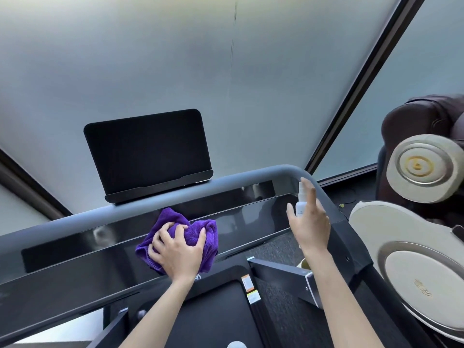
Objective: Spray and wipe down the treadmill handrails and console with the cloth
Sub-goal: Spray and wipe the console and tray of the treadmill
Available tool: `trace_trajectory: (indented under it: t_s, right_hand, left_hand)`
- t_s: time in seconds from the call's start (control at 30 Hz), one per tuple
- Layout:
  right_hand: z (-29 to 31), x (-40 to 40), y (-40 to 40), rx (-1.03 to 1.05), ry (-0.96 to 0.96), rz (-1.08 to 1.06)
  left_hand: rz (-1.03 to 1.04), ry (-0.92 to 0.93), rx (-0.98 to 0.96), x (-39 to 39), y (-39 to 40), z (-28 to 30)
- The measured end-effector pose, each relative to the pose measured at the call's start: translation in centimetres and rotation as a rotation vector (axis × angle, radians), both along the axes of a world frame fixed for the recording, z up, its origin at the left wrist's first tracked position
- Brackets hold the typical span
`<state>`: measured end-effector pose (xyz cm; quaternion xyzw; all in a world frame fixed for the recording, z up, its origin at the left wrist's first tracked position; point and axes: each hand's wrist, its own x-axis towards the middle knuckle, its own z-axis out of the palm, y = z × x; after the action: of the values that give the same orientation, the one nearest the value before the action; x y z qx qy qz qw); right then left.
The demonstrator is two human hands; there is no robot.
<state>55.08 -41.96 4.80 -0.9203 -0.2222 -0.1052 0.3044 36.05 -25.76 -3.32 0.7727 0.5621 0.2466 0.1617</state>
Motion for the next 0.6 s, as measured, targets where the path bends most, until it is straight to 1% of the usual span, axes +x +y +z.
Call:
trace_trajectory:
  t_s: [0.1, 0.17, 0.3, 0.5, 0.6]
  right_hand:
    - [0.0, 0.5, 0.8, 0.112, 0.153, 0.097]
    - [-0.1, 0.4, 0.7, 0.193, 0.219, 0.143]
    - [-0.3, -0.1, 0.1, 0.313, 0.242, 0.139]
    - [-0.4, -0.1, -0.5, 0.450, 0.177, 0.145]
    - [-0.3, 0.2, -0.5, 0.468, 0.240, 0.151]
  left_hand:
    - [-0.004, 0.004, 0.000, 0.0, 0.0, 0.0]
    - [-0.003, -0.001, 0.006, 0.0, 0.1, -0.1]
    - [-0.003, -0.003, 0.014, 0.1, 0.1, -0.1]
    - [-0.006, 0.002, 0.034, 0.1, 0.1, -0.4]
    - [-0.007, 0.001, 0.044, 0.2, 0.2, -0.5]
